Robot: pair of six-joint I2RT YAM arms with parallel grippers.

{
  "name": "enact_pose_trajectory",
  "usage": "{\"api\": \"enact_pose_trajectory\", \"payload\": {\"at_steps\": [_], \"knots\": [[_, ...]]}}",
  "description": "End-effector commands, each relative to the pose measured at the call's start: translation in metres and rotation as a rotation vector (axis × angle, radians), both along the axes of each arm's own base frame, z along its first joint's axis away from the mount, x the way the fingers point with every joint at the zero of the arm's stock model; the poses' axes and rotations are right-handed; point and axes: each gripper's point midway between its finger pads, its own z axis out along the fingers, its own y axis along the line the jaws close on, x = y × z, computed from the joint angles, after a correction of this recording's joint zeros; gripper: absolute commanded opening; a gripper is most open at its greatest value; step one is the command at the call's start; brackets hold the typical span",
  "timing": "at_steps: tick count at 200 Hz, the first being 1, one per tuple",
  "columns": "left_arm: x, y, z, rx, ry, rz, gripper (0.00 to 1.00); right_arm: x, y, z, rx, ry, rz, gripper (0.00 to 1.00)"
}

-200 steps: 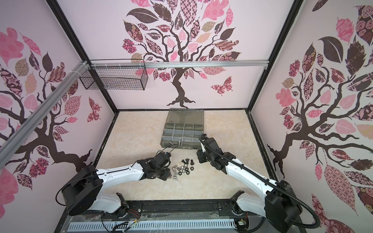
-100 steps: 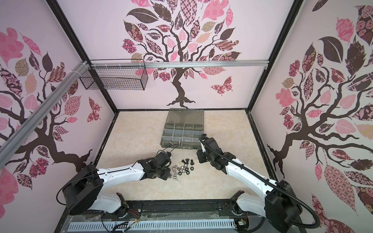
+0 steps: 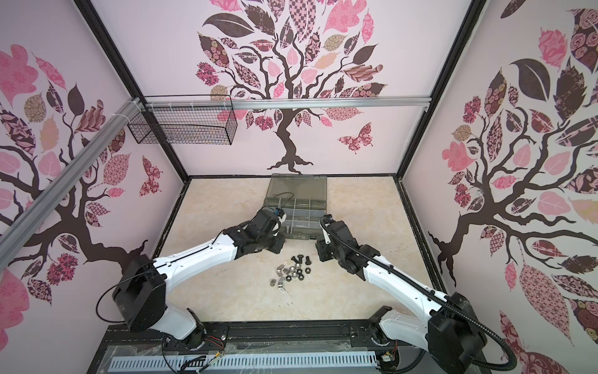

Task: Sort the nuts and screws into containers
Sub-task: 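Carry the wing nut into the organizer box and open the left gripper, then withdraw the left gripper from the box while the right gripper reaches toward the pile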

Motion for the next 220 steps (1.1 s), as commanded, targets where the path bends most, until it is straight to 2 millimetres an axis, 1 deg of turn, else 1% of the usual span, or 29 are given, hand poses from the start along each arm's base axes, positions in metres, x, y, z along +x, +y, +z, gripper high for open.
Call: {"api": "enact_pose_trajectory", "payload": {"at_steps": [1, 6, 20, 24, 32, 43, 59, 82, 90, 106, 128, 140, 150, 152, 165, 180, 192, 195, 199, 201, 206, 208, 220], "knots": [[0.028, -0.028, 0.007, 0.006, -0.032, -0.079, 0.17, -0.002, -0.005, 0.009, -0.013, -0.019, -0.003, 0.43], [0.036, -0.034, 0.010, 0.004, -0.040, -0.086, 0.17, -0.003, -0.006, 0.009, -0.014, -0.019, -0.005, 0.43], [0.054, -0.046, 0.006, 0.017, -0.038, -0.092, 0.17, -0.003, -0.006, 0.012, -0.007, -0.025, -0.007, 0.44], [0.058, -0.049, 0.007, 0.018, -0.042, -0.092, 0.17, -0.003, -0.006, 0.013, -0.007, -0.027, -0.007, 0.44], [0.066, -0.053, 0.000, 0.024, -0.030, -0.094, 0.17, -0.004, -0.006, 0.014, -0.004, -0.030, -0.007, 0.44], [0.075, -0.060, -0.003, 0.016, -0.030, -0.096, 0.17, -0.004, -0.007, 0.015, -0.006, -0.031, -0.010, 0.43], [0.082, -0.069, -0.010, 0.013, -0.023, -0.104, 0.19, -0.005, -0.009, 0.015, -0.010, -0.031, -0.013, 0.43], [0.091, -0.074, -0.020, 0.024, -0.010, -0.096, 0.23, -0.006, -0.010, 0.014, -0.018, -0.025, -0.015, 0.44], [0.092, -0.075, -0.024, 0.027, -0.005, -0.093, 0.27, -0.006, -0.010, 0.014, -0.017, -0.024, -0.016, 0.44], [0.094, -0.074, -0.026, 0.019, 0.000, -0.081, 0.36, -0.007, -0.011, 0.013, -0.015, -0.019, -0.020, 0.44], [0.093, -0.073, -0.022, -0.002, -0.006, -0.074, 0.42, -0.007, -0.012, 0.010, -0.021, -0.015, -0.027, 0.44], [0.092, -0.070, -0.013, -0.031, -0.014, -0.064, 0.42, -0.006, -0.012, 0.008, -0.031, -0.010, -0.025, 0.43], [0.089, -0.068, -0.010, -0.062, -0.009, -0.054, 0.42, -0.005, -0.013, 0.006, -0.044, 0.000, -0.025, 0.44], [0.089, -0.067, -0.005, -0.074, -0.016, -0.055, 0.42, -0.005, -0.012, 0.006, -0.046, 0.001, -0.025, 0.44], [0.084, -0.062, 0.003, -0.120, -0.020, -0.047, 0.43, -0.004, -0.013, 0.006, -0.058, 0.007, -0.025, 0.43], [0.077, -0.051, 0.014, -0.150, -0.027, -0.034, 0.42, -0.005, -0.013, 0.005, -0.057, 0.003, -0.024, 0.43], [0.067, -0.040, 0.023, -0.155, -0.037, -0.026, 0.43, -0.005, -0.011, 0.004, -0.050, 0.000, -0.014, 0.44], [0.065, -0.036, 0.022, -0.152, -0.037, -0.022, 0.43, -0.005, -0.011, 0.004, -0.050, 0.000, -0.012, 0.44], [0.062, -0.032, 0.027, -0.157, -0.045, -0.021, 0.42, -0.005, -0.010, 0.003, -0.051, 0.004, -0.007, 0.44], [0.060, -0.029, 0.026, -0.154, -0.044, -0.017, 0.43, -0.005, -0.010, 0.003, -0.053, 0.003, -0.005, 0.44], [0.055, -0.024, 0.031, -0.160, -0.054, -0.016, 0.42, -0.005, -0.009, 0.002, -0.054, 0.007, 0.004, 0.44], [0.053, -0.022, 0.029, -0.156, -0.053, -0.013, 0.42, -0.005, -0.008, 0.002, -0.055, 0.009, 0.006, 0.44], [0.042, -0.007, 0.036, -0.167, -0.066, 0.008, 0.43, -0.005, -0.006, -0.001, -0.061, 0.018, 0.026, 0.43]]}}
